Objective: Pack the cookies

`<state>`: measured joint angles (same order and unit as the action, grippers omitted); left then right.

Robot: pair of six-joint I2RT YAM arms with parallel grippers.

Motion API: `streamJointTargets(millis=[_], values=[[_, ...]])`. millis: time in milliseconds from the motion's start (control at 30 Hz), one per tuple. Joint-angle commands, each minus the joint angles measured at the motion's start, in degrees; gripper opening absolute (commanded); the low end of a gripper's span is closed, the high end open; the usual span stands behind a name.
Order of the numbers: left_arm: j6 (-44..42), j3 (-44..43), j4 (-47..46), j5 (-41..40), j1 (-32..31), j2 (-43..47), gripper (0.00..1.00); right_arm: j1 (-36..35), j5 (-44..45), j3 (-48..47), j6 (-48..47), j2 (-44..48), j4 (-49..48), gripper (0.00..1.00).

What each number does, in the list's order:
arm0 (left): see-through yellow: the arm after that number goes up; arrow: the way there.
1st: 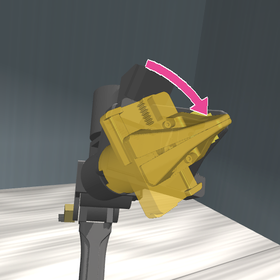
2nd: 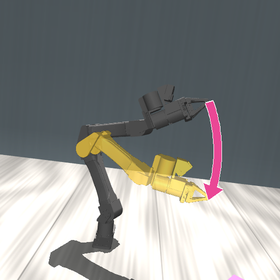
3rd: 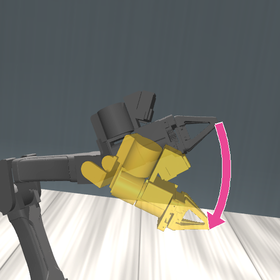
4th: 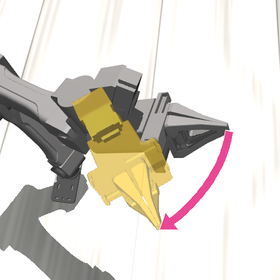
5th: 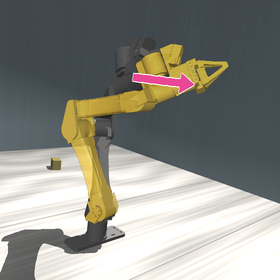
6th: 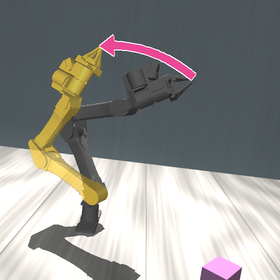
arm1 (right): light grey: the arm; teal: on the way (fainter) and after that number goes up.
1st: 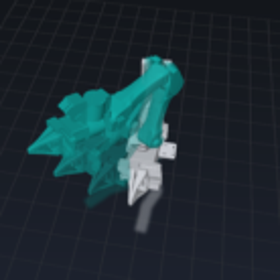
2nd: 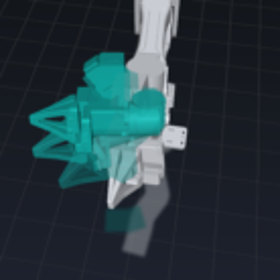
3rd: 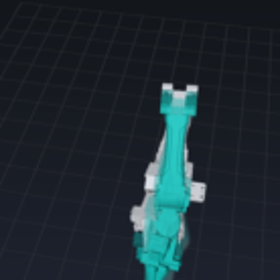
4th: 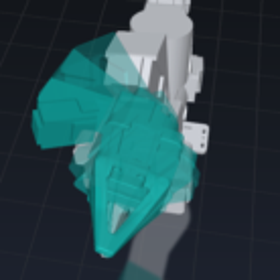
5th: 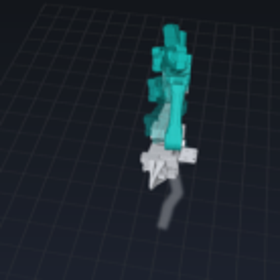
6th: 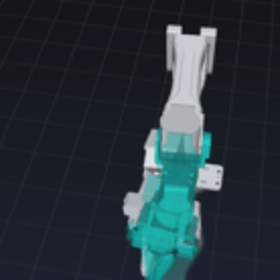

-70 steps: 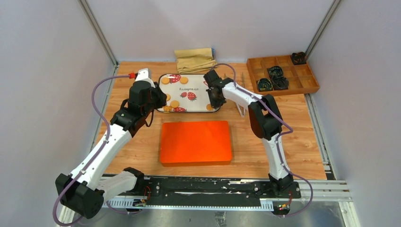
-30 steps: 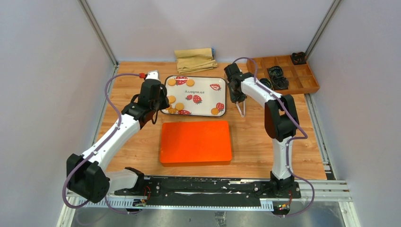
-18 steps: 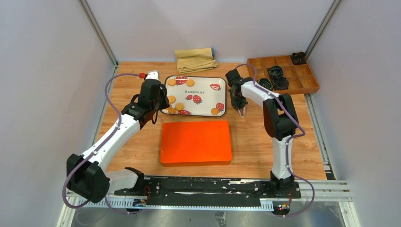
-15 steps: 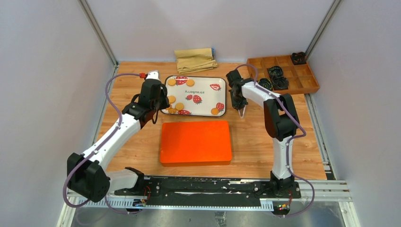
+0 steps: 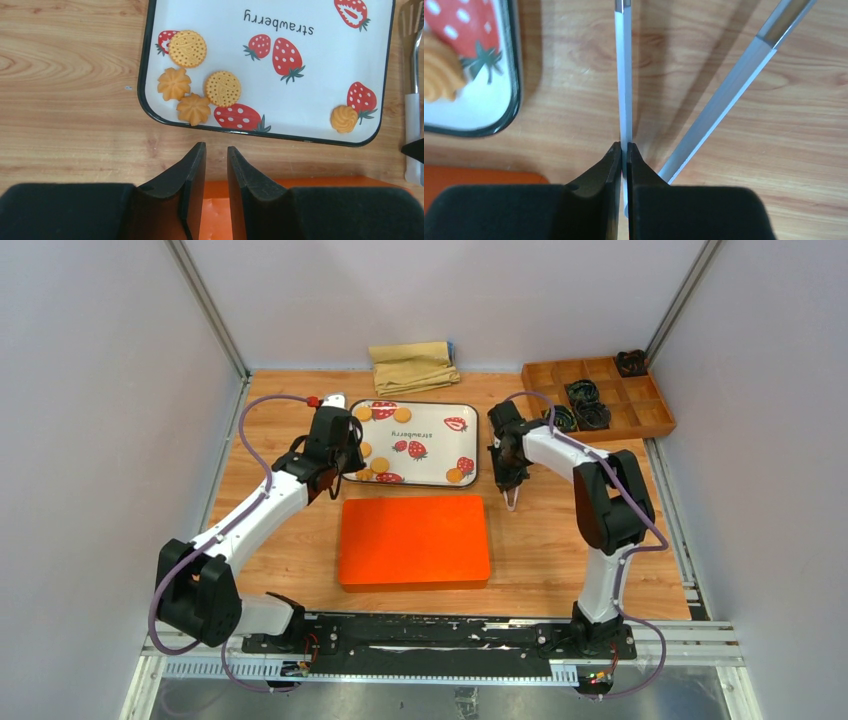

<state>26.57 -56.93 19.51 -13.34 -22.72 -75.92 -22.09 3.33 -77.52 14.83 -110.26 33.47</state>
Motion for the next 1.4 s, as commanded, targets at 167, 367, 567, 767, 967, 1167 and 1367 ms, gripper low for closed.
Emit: streamJointTargets(millis=[167, 367, 567, 767, 967, 1167, 1367], values=[[0.1, -0.3, -1.5, 0.2, -0.5, -0.1, 0.29, 1.0, -14.7, 3.6, -3.1, 9.2, 6.3, 0.04], [0.1, -0.3, -1.4, 1.0, -0.5, -0.5, 0.29, 1.1, -12.8, 3.8, -2.1, 9.9, 9.1, 0.32], [-0.2, 0.1, -1.1, 0.3, -0.5, 0.1, 0.30, 1.0, -10.9, 2.9, -2.1, 9.8, 9.9, 0.33], [1.3, -1.3, -1.5, -5.1, 0.4, -3.5, 0.30, 0.3, -11.0, -2.4, -3.0, 10.8, 8.9, 0.22], [0.9, -10.6, -1.8, -6.0, 1.9, -16.7, 0.21, 0.3, -8.7, -7.4, -1.9, 4.0, 9.4, 0.02], [0.0, -17.3, 0.7, -11.5, 2.9, -26.5, 0.15, 0.5, -3.7, -8.9, -0.9, -1.5, 8.4, 0.00], [-0.2, -19.2, -0.1, -10.7, 7.7, -32.3, 0.14, 1.2, -0.4, -9.6, 0.3, -5.1, 8.4, 0.00]])
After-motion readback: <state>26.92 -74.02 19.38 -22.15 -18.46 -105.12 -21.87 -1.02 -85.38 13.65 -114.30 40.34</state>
